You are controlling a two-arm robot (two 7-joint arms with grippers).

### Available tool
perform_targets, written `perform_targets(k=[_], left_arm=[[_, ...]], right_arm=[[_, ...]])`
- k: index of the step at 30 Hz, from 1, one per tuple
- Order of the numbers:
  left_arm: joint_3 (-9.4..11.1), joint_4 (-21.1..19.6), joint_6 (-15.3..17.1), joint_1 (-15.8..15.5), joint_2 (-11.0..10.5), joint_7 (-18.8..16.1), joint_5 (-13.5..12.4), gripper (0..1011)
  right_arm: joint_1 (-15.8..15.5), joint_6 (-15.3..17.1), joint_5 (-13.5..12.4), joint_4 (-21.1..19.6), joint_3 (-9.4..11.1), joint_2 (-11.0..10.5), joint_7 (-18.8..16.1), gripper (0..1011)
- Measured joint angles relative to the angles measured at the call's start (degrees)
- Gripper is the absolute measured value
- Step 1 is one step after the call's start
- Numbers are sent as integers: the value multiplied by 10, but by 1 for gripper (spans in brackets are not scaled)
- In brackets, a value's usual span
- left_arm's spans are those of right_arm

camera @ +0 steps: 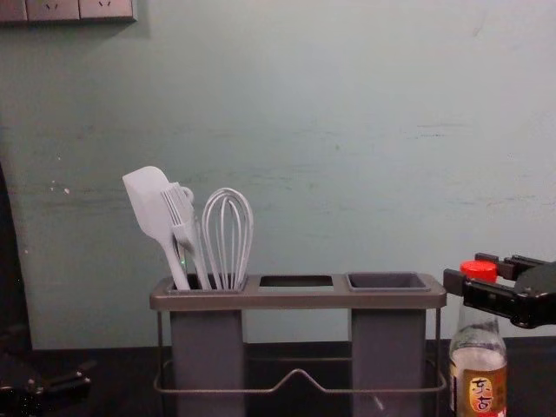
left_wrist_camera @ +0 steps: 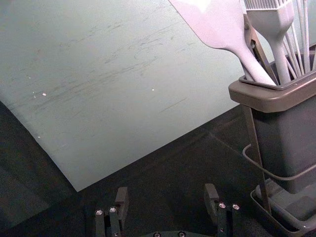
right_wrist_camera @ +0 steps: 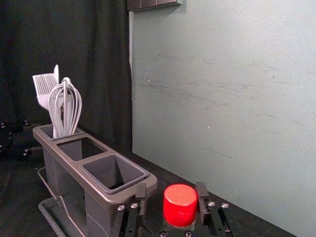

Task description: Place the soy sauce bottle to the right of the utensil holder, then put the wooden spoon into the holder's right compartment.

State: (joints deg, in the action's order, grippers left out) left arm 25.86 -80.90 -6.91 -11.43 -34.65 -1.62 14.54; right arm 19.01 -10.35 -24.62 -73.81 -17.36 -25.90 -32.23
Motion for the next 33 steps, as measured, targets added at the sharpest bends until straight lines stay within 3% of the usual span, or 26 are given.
perform_targets(k=[13,22,33], left_arm=[[0,0,0,0,0,0,0,1005],[0,0,0,0,0,0,0,1005],[0,0,0,0,0,0,0,1005]], right_arm=[[0,0,0,0,0,0,1,985],[0,0,0,0,0,0,1,1000],[-11,-3,4,-34,14,-7,11,1000]])
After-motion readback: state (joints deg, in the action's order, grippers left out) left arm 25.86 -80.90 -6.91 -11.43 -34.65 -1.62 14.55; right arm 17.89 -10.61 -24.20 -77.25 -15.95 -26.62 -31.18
